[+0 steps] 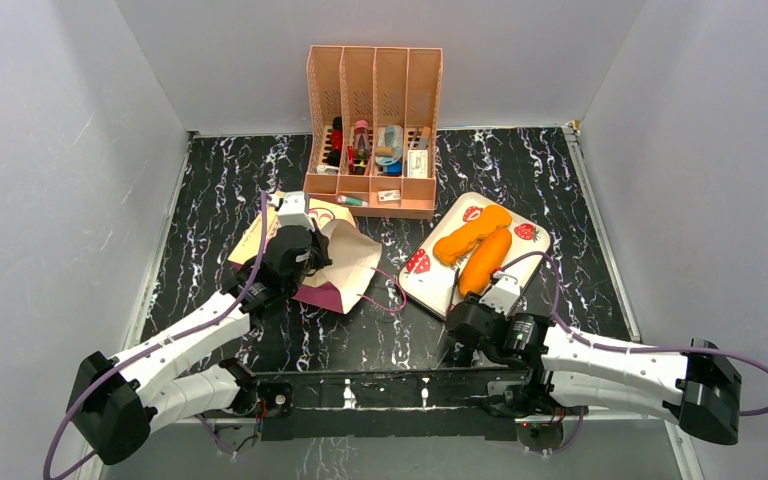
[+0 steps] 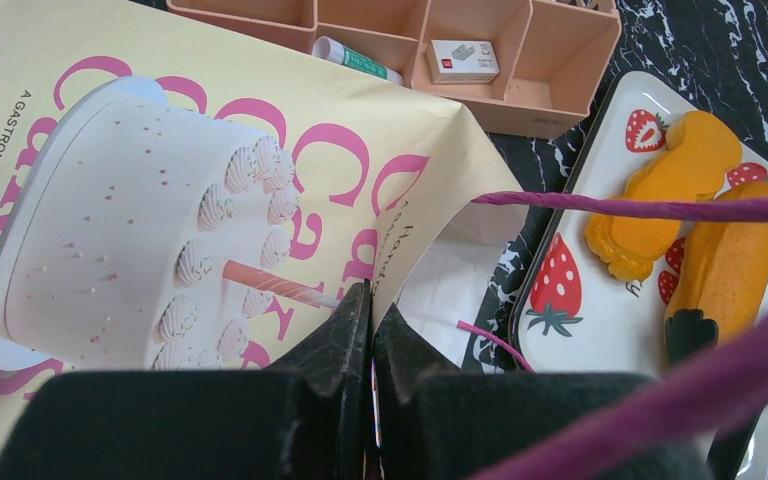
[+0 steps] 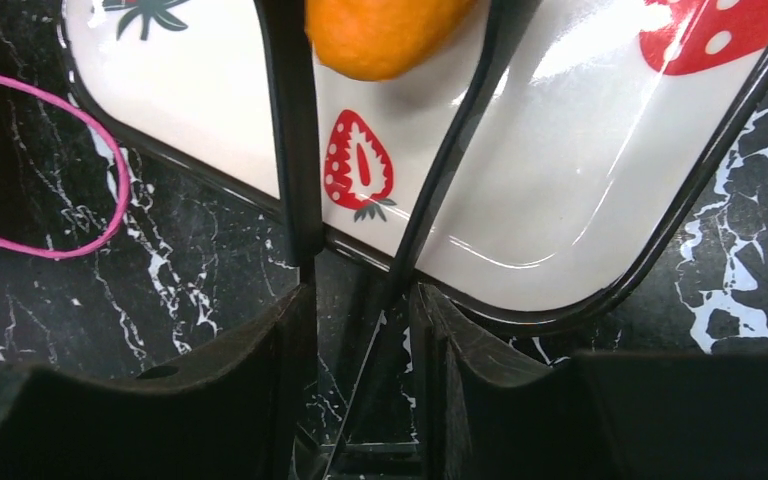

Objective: Take the fake bread out of the paper bag
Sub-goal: Place the fake bread in the container.

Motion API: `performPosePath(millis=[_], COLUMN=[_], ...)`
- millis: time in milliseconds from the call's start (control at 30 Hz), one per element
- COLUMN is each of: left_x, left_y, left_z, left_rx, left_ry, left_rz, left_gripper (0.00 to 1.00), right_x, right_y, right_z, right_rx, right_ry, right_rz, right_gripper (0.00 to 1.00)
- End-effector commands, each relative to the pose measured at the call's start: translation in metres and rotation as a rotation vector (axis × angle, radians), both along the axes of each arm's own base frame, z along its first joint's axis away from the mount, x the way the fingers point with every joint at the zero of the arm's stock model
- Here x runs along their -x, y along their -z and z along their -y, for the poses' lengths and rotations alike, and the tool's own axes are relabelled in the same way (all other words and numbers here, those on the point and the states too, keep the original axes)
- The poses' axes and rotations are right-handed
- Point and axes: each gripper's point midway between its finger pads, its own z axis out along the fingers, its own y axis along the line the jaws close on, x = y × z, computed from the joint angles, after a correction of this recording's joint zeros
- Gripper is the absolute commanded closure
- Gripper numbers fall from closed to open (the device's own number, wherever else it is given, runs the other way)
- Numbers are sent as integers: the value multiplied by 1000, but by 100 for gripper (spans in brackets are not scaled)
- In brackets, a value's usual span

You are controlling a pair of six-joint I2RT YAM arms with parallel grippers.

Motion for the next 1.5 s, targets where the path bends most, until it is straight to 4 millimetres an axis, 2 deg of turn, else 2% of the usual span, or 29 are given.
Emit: performPosePath(millis=[0, 233, 300, 400, 667, 767, 867, 1067, 1200, 1367, 1467], left_x=[1, 2, 2, 2, 1, 2, 2, 4, 4, 4, 5], left_y=[-5, -3, -2, -2, -3, -2, -1, 4, 6, 6, 8], left_z=[-1, -2, -2, -1, 1, 1, 0, -3, -3, -3, -4], left_rx=[19, 18, 21, 22, 23, 21, 16, 9, 10, 5, 2], left_ry=[-5, -4, -3, 0, 6, 7, 6, -4, -5, -5, -5], left_rz=[14, 9, 6, 5, 4, 0, -3, -9, -13, -17, -19], left_gripper=[100, 100, 100, 100, 100, 100, 100, 100, 100, 100, 100], right_x=[-8, 2, 3, -3, -14, -24, -32, -27, -23, -23, -25], right_y=[-27, -29, -24, -27, -17, -17, -20, -20, -21, -32, -43], right_z=[-9, -13, -3, -1, 2, 1, 0, 3, 6, 6, -3], right_rx=[-53, -36, -16, -5, 64, 73, 76, 66, 48, 20, 2], right_ry=[32, 25, 56, 67, 91, 87, 84, 76, 78, 75, 35], right_rz=[61, 66, 67, 106, 124, 132, 139, 124, 114, 136, 157], right_gripper=[62, 62, 62, 64, 68, 73, 88, 99, 100, 100, 100])
